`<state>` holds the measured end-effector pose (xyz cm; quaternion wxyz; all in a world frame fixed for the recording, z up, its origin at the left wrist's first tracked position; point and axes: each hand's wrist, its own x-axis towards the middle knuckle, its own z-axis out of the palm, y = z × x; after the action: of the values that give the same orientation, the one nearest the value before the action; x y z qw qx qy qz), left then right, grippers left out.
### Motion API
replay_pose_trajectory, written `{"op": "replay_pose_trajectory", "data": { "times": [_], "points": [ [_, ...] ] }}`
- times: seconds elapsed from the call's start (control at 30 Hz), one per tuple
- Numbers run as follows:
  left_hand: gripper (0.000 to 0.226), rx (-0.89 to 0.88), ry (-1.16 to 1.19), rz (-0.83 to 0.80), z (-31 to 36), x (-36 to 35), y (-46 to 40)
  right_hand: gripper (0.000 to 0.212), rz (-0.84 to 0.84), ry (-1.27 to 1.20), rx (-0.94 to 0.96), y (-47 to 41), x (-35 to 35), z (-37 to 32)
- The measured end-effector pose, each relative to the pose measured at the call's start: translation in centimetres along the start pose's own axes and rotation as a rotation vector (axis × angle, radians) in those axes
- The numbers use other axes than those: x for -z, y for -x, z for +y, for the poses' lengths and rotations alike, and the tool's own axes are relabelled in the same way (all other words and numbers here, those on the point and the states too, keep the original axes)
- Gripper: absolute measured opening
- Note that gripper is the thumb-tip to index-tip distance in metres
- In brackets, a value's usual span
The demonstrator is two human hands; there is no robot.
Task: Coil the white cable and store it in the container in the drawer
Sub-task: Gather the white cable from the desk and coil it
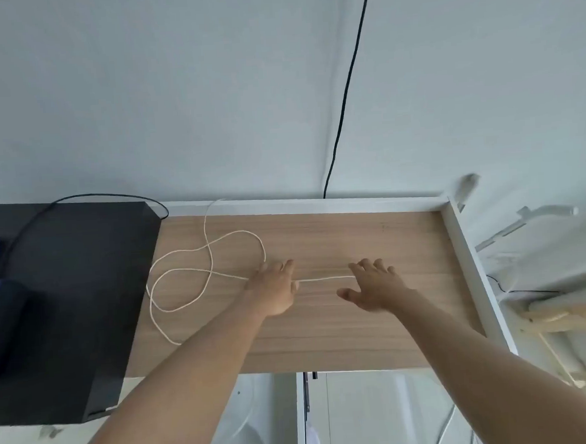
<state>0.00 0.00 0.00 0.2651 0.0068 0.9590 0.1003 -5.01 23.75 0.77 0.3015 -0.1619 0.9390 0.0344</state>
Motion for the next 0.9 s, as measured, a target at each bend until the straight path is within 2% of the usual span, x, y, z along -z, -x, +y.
{"op": "replay_pose_trajectory", "data": {
  "times": [0.13, 0.27, 0.33, 0.53, 0.67, 0.8, 0.9],
  "points": [
    [0.048, -0.021, -0.053, 0.074, -0.4, -1.8, -0.5, 0.069, 0.016, 0.063, 0.016, -0.9, -1.7, 0.0],
    [0.039, -0.013, -0.155, 0.089, -0.5, -2.8, -0.4, 0.038, 0.077, 0.038, 0.026, -1.7, -3.0, -0.2],
    [0.031, 0.009, -0.159, 0.078, -0.7, -3.4, -0.4, 0.030, 0.091, -0.022, 0.042, -1.7, -3.3, -0.3],
    [0.026, 0.062, -0.154, 0.051, -1.6, -3.5, 1.4, 0.024, 0.062, -0.462, 0.082, -1.1, -1.7, -1.0],
    [0.024, 0.156, 0.017, 0.052, -3.3, -1.3, 2.7, 0.027, 0.052, -0.558, 0.086, 0.1, 0.8, -2.7],
    [0.029, 0.240, 0.113, 0.144, -5.4, 1.7, 4.0, 0.031, 0.021, -0.634, 0.141, 1.7, 3.2, -5.0],
    [0.031, 0.235, 0.171, 0.244, -7.0, 3.4, 5.4, 0.039, -0.038, -0.776, 0.173, 3.4, 5.0, -7.3]
  ]
}}
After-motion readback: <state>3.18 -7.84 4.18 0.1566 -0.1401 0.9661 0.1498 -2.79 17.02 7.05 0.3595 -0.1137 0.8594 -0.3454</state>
